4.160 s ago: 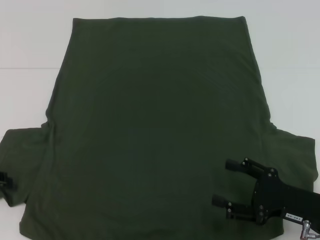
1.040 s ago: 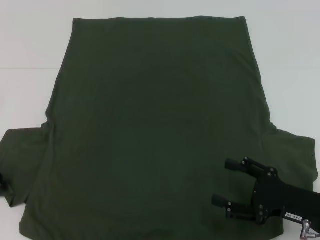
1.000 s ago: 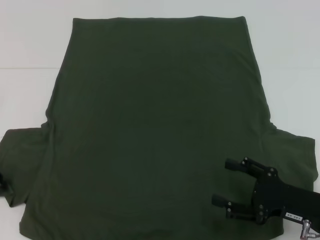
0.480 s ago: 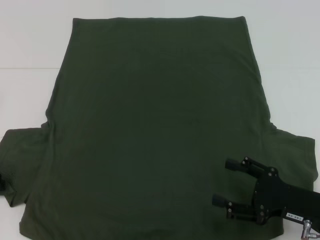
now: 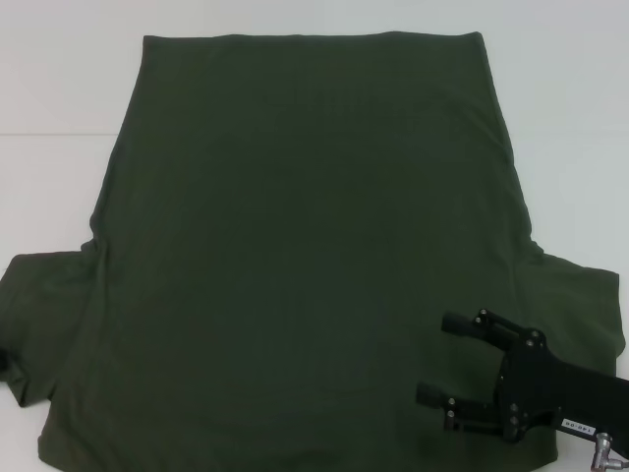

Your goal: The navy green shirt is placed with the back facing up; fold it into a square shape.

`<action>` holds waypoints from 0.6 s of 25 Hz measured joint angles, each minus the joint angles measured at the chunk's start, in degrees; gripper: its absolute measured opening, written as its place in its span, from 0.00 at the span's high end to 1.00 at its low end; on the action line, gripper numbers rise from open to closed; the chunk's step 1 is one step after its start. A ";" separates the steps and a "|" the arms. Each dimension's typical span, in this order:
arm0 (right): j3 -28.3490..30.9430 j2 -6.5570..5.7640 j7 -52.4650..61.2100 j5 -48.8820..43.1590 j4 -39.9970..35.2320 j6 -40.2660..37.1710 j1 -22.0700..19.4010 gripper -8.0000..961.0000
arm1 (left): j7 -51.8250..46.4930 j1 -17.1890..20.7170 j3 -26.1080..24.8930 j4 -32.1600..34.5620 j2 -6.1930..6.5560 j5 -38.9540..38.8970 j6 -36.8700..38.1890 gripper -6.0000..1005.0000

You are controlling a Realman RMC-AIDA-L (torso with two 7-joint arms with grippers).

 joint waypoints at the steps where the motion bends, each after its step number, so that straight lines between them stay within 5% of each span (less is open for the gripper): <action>1: 0.00 0.00 0.00 0.00 0.00 0.00 0.00 0.02 | 0.00 0.00 0.00 0.00 0.00 0.00 0.00 0.95; 15: 0.09 0.00 0.00 0.00 -0.02 0.02 0.00 0.02 | 1.11 0.08 -3.25 -0.45 -0.05 0.20 -0.05 0.94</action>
